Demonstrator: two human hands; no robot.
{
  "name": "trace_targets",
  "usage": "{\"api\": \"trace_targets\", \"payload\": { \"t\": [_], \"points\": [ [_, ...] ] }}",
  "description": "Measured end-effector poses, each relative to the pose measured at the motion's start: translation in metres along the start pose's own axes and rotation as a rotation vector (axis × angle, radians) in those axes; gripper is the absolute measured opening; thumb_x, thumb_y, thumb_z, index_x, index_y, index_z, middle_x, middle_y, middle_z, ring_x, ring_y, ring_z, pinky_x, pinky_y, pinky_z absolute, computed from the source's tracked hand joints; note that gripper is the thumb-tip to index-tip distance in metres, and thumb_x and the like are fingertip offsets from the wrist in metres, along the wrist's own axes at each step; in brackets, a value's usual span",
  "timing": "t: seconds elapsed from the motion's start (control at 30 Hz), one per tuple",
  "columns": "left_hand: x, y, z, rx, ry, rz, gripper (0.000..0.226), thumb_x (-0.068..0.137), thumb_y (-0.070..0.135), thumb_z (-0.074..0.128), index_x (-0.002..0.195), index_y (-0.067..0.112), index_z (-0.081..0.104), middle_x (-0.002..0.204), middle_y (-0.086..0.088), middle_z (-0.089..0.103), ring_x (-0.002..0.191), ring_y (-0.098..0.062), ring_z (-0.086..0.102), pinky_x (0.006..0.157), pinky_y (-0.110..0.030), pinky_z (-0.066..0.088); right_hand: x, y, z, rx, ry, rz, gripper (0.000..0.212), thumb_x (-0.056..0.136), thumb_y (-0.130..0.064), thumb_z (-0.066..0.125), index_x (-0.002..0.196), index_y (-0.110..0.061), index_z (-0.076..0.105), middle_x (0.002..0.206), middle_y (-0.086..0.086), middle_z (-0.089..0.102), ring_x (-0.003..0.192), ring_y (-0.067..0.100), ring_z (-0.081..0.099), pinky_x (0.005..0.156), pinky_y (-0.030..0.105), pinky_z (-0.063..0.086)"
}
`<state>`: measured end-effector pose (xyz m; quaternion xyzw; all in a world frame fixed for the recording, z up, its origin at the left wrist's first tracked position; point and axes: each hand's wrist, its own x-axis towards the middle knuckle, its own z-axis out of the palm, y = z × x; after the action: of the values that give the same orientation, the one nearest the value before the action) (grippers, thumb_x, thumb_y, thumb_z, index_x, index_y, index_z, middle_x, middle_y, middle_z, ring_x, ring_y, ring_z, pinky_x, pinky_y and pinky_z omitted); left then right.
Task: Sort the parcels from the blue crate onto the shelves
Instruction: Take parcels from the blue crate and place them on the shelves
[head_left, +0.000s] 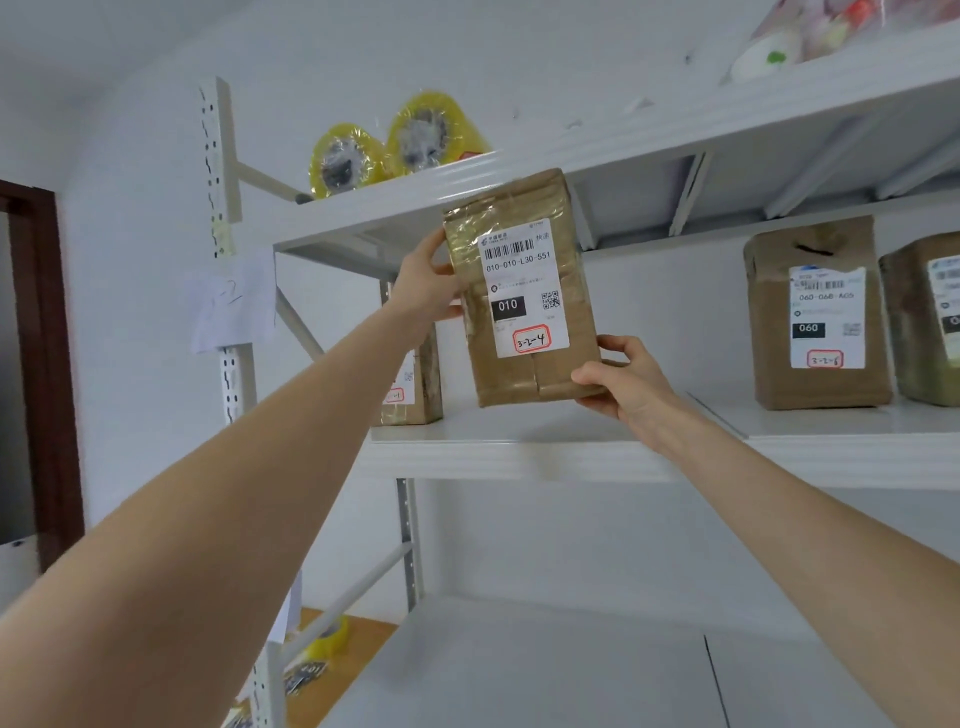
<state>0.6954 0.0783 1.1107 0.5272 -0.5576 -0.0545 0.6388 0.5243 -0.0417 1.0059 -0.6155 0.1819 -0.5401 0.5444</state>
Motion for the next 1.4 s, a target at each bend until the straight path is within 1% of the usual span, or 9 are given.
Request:
{"api": "trace_targets", "payload": {
  "t": [0.13, 0.27, 0.37, 0.53, 0.67, 0.87, 1.07, 1.27, 1.4],
  "points": [
    [0.025, -0.024, -0.014, -0.004, -0.066, 0.021, 0.075, 0.087, -0.007, 0.058, 0.147, 0.026, 0.028, 0.095, -0.001, 0.068, 0.082, -0.012, 0.066, 0.059, -0.022, 0.054, 0.018, 0.013, 0.019, -0.029, 0.064, -0.003, 0.048, 0.078, 0.001, 0.068, 0.117, -0.018, 0.047, 0.11, 0.013, 0.065, 0.088, 0.02, 0.067, 0.082, 0.034, 0.057],
    [0.053, -0.046, -0.03, -0.048, -0.125, 0.031, 0.083, 0.086, -0.007, 0.06, 0.148, 0.032, 0.022, 0.112, -0.01, 0.066, 0.1, -0.023, 0.066, 0.079, -0.04, 0.057, 0.034, 0.021, 0.046, -0.073, 0.11, -0.002, 0.048, 0.079, 0.002, 0.067, 0.117, -0.017, 0.045, 0.108, 0.013, 0.065, 0.088, 0.021, 0.066, 0.081, 0.033, 0.056],
    [0.066, -0.061, -0.036, -0.06, -0.179, 0.029, 0.089, 0.085, -0.007, 0.061, 0.149, 0.036, 0.017, 0.119, -0.009, 0.063, 0.104, -0.022, 0.064, 0.084, -0.045, 0.056, 0.043, 0.029, 0.06, -0.11, 0.153, 0.012, 0.05, 0.079, 0.003, 0.065, 0.12, -0.015, 0.044, 0.102, 0.013, 0.065, 0.085, 0.021, 0.066, 0.078, 0.032, 0.056],
    [0.083, -0.083, -0.031, -0.091, -0.24, 0.064, 0.089, 0.082, -0.003, 0.067, 0.148, 0.036, 0.021, 0.103, 0.006, 0.06, 0.09, -0.013, 0.065, 0.076, -0.037, 0.058, 0.054, 0.035, 0.059, -0.186, 0.217, 0.029, 0.051, 0.079, 0.006, 0.062, 0.123, -0.013, 0.043, 0.088, 0.008, 0.063, 0.068, 0.015, 0.059, 0.08, 0.033, 0.056],
    [0.093, -0.088, -0.028, -0.128, -0.257, 0.049, 0.09, 0.082, -0.008, 0.063, 0.149, 0.034, 0.019, 0.108, 0.002, 0.06, 0.088, -0.013, 0.066, 0.073, -0.035, 0.059, 0.062, 0.034, 0.06, -0.206, 0.238, 0.023, 0.051, 0.079, 0.007, 0.061, 0.122, -0.013, 0.043, 0.089, 0.009, 0.064, 0.074, 0.019, 0.06, 0.079, 0.034, 0.056],
    [0.104, -0.102, -0.043, -0.053, -0.198, 0.005, 0.088, 0.083, -0.007, 0.062, 0.15, 0.031, 0.019, 0.097, -0.004, 0.068, 0.091, -0.018, 0.067, 0.076, -0.038, 0.058, 0.082, 0.046, 0.077, -0.281, 0.168, 0.042, 0.055, 0.077, 0.007, 0.064, 0.125, -0.012, 0.044, 0.097, 0.012, 0.063, 0.084, 0.023, 0.062, 0.078, 0.034, 0.056],
    [0.104, -0.112, -0.052, -0.022, -0.164, -0.007, 0.08, 0.086, -0.005, 0.059, 0.149, 0.028, 0.022, 0.094, -0.001, 0.067, 0.08, -0.013, 0.067, 0.065, -0.028, 0.057, 0.098, 0.06, 0.087, -0.305, 0.114, 0.042, 0.057, 0.076, 0.005, 0.067, 0.126, -0.013, 0.045, 0.103, 0.014, 0.063, 0.089, 0.024, 0.064, 0.079, 0.035, 0.056],
    [0.108, -0.113, -0.019, -0.018, -0.182, -0.01, 0.08, 0.087, -0.005, 0.059, 0.148, 0.03, 0.023, 0.1, -0.005, 0.067, 0.09, -0.019, 0.067, 0.073, -0.034, 0.058, 0.095, 0.056, 0.055, -0.373, 0.14, 0.049, 0.055, 0.077, 0.002, 0.068, 0.125, -0.014, 0.045, 0.095, 0.007, 0.062, 0.089, 0.022, 0.063, 0.078, 0.033, 0.056],
    [0.104, -0.111, 0.009, -0.048, -0.211, -0.016, 0.079, 0.088, -0.007, 0.056, 0.149, 0.031, 0.022, 0.093, 0.0, 0.064, 0.081, -0.012, 0.065, 0.066, -0.029, 0.058, 0.087, 0.052, 0.026, -0.407, 0.17, 0.071, 0.056, 0.078, 0.004, 0.067, 0.127, -0.012, 0.046, 0.097, 0.01, 0.064, 0.088, 0.023, 0.064, 0.082, 0.036, 0.056]
  ]
}}
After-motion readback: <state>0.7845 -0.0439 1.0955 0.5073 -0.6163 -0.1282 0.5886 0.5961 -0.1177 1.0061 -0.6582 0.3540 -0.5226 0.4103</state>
